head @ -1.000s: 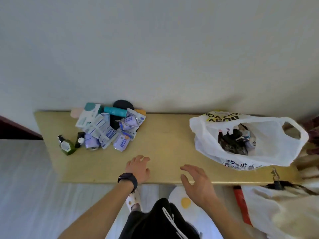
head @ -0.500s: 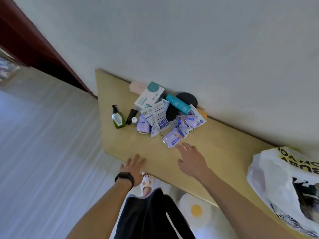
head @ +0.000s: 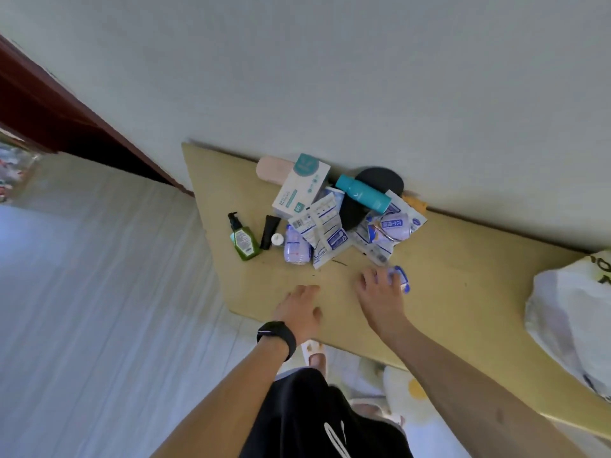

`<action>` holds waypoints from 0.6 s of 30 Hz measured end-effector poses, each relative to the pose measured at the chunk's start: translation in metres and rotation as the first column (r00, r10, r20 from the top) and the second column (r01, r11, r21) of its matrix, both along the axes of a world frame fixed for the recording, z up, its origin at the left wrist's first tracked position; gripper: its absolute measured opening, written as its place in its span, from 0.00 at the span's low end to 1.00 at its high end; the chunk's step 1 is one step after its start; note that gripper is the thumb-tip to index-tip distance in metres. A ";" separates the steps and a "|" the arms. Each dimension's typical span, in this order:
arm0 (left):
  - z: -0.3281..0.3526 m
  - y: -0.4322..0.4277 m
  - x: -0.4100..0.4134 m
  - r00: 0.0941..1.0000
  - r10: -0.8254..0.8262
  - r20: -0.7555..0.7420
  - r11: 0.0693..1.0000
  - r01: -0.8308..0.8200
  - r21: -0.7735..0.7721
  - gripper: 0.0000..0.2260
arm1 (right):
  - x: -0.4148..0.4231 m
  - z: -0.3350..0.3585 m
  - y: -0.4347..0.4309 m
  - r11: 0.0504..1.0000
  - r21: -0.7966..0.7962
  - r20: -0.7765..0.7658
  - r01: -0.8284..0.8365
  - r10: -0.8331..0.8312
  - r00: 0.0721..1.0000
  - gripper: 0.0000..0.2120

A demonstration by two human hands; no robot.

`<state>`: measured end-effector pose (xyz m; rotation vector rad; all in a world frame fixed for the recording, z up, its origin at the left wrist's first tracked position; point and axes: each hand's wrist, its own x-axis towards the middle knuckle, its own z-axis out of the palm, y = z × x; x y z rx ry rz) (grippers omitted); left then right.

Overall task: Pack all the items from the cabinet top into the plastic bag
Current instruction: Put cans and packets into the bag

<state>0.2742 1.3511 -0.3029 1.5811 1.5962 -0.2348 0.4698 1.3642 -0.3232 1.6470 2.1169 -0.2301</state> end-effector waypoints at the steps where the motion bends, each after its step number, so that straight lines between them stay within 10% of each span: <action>1: 0.007 0.018 0.010 0.999 -0.002 0.041 0.999 0.000 0.052 0.23 | 0.004 0.001 -0.005 0.998 -0.028 0.004 0.064 -0.064 0.998 0.24; 5: 0.035 0.085 0.055 0.989 -0.020 0.144 0.970 -0.016 0.243 0.25 | 0.031 0.008 -0.025 0.895 -0.160 -0.057 0.417 -0.430 0.901 0.23; 10: 0.027 0.143 0.105 0.967 -0.237 -0.089 0.901 0.253 0.352 0.26 | 0.070 0.003 -0.081 0.647 -0.196 -0.185 0.737 -0.762 0.621 0.34; 18: 0.001 0.160 0.128 0.926 -0.287 -0.247 0.859 0.363 0.362 0.12 | 0.096 0.009 -0.151 0.154 -0.510 -0.381 0.846 -0.922 -0.061 0.41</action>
